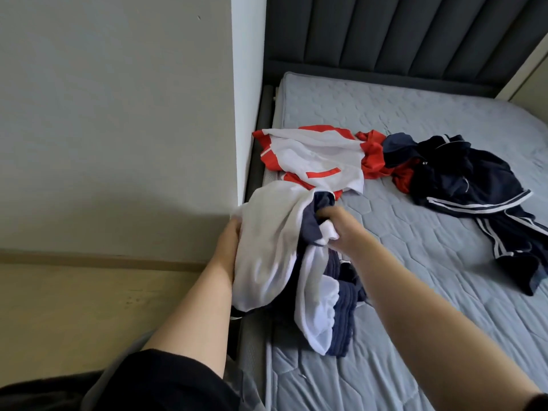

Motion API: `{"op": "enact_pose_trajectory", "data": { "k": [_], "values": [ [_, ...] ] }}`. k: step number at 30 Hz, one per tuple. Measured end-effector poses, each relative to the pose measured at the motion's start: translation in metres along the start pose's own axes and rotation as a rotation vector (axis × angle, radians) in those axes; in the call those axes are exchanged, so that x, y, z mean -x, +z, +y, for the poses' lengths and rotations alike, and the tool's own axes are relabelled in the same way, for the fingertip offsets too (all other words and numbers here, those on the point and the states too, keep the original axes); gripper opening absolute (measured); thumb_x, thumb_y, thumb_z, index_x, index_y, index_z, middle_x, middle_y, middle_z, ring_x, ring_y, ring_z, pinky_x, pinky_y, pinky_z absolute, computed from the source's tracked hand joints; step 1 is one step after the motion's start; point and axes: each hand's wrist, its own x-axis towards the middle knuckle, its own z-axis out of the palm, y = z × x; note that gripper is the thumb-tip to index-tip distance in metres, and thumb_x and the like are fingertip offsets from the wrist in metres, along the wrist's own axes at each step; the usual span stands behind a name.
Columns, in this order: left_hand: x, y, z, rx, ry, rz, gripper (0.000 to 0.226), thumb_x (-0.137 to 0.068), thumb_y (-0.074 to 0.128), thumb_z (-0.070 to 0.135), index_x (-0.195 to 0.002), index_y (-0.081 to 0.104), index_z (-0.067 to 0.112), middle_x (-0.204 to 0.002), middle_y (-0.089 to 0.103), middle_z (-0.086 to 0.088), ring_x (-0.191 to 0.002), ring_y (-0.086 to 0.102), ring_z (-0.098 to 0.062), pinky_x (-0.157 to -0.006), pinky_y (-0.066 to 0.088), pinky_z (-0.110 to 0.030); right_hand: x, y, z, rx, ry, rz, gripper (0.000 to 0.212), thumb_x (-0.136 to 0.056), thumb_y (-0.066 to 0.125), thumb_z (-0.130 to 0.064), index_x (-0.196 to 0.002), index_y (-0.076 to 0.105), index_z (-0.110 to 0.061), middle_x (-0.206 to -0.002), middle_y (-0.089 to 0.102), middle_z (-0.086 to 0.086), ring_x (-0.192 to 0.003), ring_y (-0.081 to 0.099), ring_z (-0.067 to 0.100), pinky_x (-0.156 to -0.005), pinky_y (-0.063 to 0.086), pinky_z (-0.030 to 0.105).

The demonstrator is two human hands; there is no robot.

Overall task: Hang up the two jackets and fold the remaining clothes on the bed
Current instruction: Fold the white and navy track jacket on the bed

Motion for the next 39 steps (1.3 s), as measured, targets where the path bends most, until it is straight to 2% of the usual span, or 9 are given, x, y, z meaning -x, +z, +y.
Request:
{"op": "enact_pose_trajectory", "data": {
  "k": [2,5,12,16,20,25,27,30,39],
  "values": [
    [-0.002,0.0,-0.003,-0.009,-0.06,0.027,0.031,-0.088,0.055,0.044,-0.102,0.07,0.021,-0.098,0.07,-0.003,-0.091,0.065,-0.021,-0.073,0.05,-0.029,-0.01,-0.023,0.008,0.616,0.014,0.288,0.014,-0.087,0.048,0.001,-0.097,0.057,-0.002,-0.085,0.064,0.012,-0.086,0.059,0.028,-0.068,0.048,0.025],
    [-0.003,0.003,-0.012,-0.214,-0.099,0.035,0.04,-0.095,0.049,0.036,-0.134,0.048,0.029,-0.128,0.056,-0.001,-0.112,0.055,-0.02,-0.083,0.049,-0.033,-0.01,-0.051,0.028,1.03,-0.129,0.475,0.063,-0.081,0.052,0.0,-0.139,0.032,-0.009,-0.14,0.037,0.014,-0.129,0.034,0.033,-0.104,0.033,0.04],
    [0.001,0.009,-0.014,-0.272,-0.096,-0.079,0.055,-0.093,0.044,0.014,-0.142,0.035,0.037,-0.133,0.053,-0.005,-0.119,0.053,-0.027,-0.086,0.051,-0.037,-0.003,-0.018,0.076,1.703,-0.533,-0.286,0.077,-0.077,0.066,-0.032,-0.143,0.026,-0.037,-0.158,-0.004,-0.001,-0.145,-0.009,0.023,-0.113,-0.008,0.051],
    [0.003,0.006,-0.013,-0.316,-0.095,-0.183,0.042,-0.097,0.041,0.015,-0.13,0.039,0.041,-0.101,0.065,0.005,-0.081,0.063,-0.014,-0.071,0.053,-0.03,-0.007,-0.012,0.084,1.601,-0.438,-0.196,0.018,-0.083,0.054,-0.016,-0.098,0.062,-0.021,-0.112,0.058,-0.001,-0.115,0.042,0.02,-0.111,0.009,0.041],
    [0.002,0.006,-0.006,-0.356,-0.086,-0.152,0.024,-0.097,0.048,0.025,-0.119,0.059,0.023,-0.094,0.071,0.004,-0.085,0.068,-0.012,-0.081,0.052,-0.029,-0.006,-0.009,0.061,1.199,-0.147,-0.158,0.031,-0.09,0.052,-0.019,-0.06,0.045,-0.022,-0.067,0.05,-0.002,-0.071,0.048,0.018,-0.066,0.039,0.025],
    [-0.005,0.006,0.002,-0.109,-0.104,-0.249,0.036,-0.098,0.038,0.041,-0.101,0.066,0.02,-0.086,0.072,0.003,-0.082,0.063,-0.013,-0.072,0.047,-0.023,-0.011,-0.033,0.013,0.366,0.113,0.088,0.021,-0.094,0.056,-0.026,-0.09,0.066,-0.008,-0.078,0.064,0.007,-0.074,0.061,0.02,-0.068,0.049,0.029],
    [-0.005,0.008,-0.001,-0.211,-0.06,-0.289,0.022,-0.097,0.044,0.037,-0.102,0.063,0.026,-0.083,0.071,0.012,-0.077,0.063,-0.004,-0.065,0.047,-0.018,-0.018,-0.039,0.004,0.411,0.146,0.36,0.029,-0.096,0.051,-0.02,-0.115,0.06,-0.001,-0.106,0.063,0.013,-0.104,0.058,0.027,-0.086,0.045,0.032],
    [-0.005,0.007,-0.008,-0.375,-0.008,-0.244,0.045,-0.093,0.057,0.029,-0.135,0.043,0.03,-0.118,0.059,0.013,-0.108,0.056,-0.004,-0.093,0.044,-0.024,-0.029,-0.045,0.007,0.385,-0.09,0.629,0.036,-0.096,0.042,-0.016,-0.129,0.047,-0.003,-0.11,0.059,0.007,-0.103,0.056,0.025,-0.069,0.038,0.025],
    [-0.011,0.006,-0.022,-0.529,0.046,-0.195,0.055,-0.084,0.067,0.015,-0.134,0.047,0.026,-0.105,0.063,0.012,-0.097,0.062,-0.007,-0.082,0.049,-0.025,-0.022,-0.033,0.04,1.058,-0.011,-0.071,0.101,-0.071,0.076,-0.044,-0.148,0.014,-0.024,-0.146,0.033,0.006,-0.132,0.037,0.026,-0.106,0.033,0.037]
  ]
}}
